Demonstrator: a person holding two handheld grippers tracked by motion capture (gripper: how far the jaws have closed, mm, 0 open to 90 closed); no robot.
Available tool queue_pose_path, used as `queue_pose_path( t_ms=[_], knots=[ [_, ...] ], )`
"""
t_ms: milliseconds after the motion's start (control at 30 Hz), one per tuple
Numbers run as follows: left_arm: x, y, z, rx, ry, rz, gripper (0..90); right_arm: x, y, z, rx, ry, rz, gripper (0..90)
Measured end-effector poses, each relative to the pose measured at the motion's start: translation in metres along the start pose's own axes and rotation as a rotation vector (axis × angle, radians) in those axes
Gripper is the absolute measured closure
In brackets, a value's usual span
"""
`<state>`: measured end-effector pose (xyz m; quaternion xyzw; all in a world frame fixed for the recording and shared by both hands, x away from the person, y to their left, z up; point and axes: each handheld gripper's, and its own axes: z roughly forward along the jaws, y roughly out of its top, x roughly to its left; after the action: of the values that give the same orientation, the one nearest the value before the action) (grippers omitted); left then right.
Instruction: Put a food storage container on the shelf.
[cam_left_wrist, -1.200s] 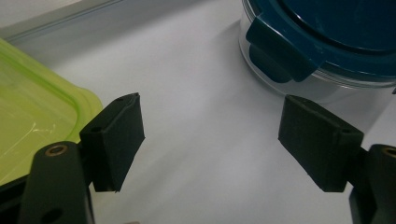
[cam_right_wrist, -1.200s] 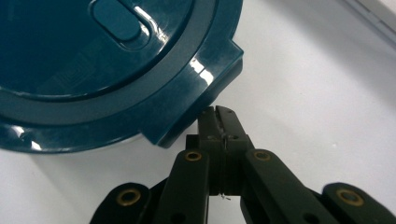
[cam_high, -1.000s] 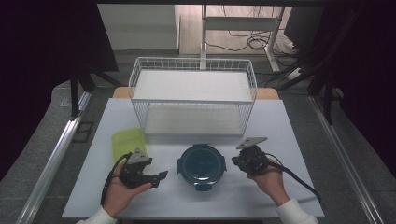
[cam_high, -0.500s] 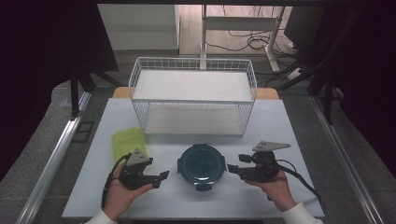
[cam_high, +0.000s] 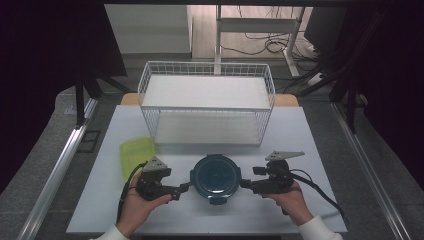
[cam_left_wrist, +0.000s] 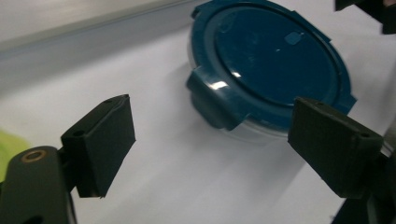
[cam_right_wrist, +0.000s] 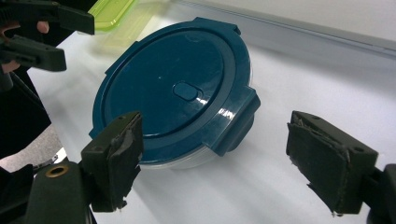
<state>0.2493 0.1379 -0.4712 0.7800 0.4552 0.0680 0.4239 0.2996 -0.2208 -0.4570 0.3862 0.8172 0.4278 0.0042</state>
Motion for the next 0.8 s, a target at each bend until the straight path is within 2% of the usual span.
queue_pose_path(
  t_ms=[33, 67, 100, 133, 200, 333, 367, 400, 500, 600, 667, 800],
  knots=[
    [-0.001, 0.003, 0.003, 0.001, -0.027, -0.029, 13.0, -0.001, 0.001, 0.002, 0.002, 0.004, 0.007, 18.4],
    [-0.001, 0.003, 0.003, 0.001, -0.027, -0.029, 12.6, -0.001, 0.001, 0.002, 0.002, 0.004, 0.007, 18.4],
    [-0.002, 0.006, 0.006, 0.001, -0.054, -0.052, 12.4, -0.003, 0.002, 0.003, -0.002, 0.012, 0.024, 18.4],
    [-0.002, 0.006, 0.006, 0.001, -0.054, -0.052, 12.2, -0.003, 0.002, 0.003, -0.002, 0.012, 0.024, 18.4],
    [-0.002, 0.009, 0.012, 0.009, -0.084, -0.091, 11.8, -0.004, 0.004, 0.006, -0.007, 0.025, 0.042, 18.9],
    [0.001, 0.011, 0.02, 0.001, -0.119, -0.156, 11.7, -0.008, 0.006, 0.013, -0.003, 0.042, 0.068, 19.9],
    [0.004, 0.012, 0.025, -0.001, -0.134, -0.191, 11.8, -0.01, 0.008, 0.018, 0.004, 0.059, 0.089, 20.0],
    [0.004, 0.012, 0.025, -0.001, -0.134, -0.191, 11.8, -0.01, 0.008, 0.018, 0.004, 0.059, 0.089, 20.0],
    [0.01, 0.012, 0.033, 0.01, -0.156, -0.249, 11.7, -0.012, 0.009, 0.025, 0.022, 0.071, 0.109, 19.6],
    [0.012, 0.011, 0.041, 0.029, -0.167, -0.268, 11.6, -0.014, 0.008, 0.032, 0.044, 0.069, 0.121, 18.2],
    [0.012, 0.01, 0.045, 0.036, -0.189, -0.291, 11.3, -0.015, 0.007, 0.036, 0.053, 0.07, 0.132, 16.9],
    [0.013, 0.008, 0.052, 0.038, -0.209, -0.318, 9.8, -0.018, 0.006, 0.043, 0.071, 0.077, 0.153, 14.5]
  ],
)
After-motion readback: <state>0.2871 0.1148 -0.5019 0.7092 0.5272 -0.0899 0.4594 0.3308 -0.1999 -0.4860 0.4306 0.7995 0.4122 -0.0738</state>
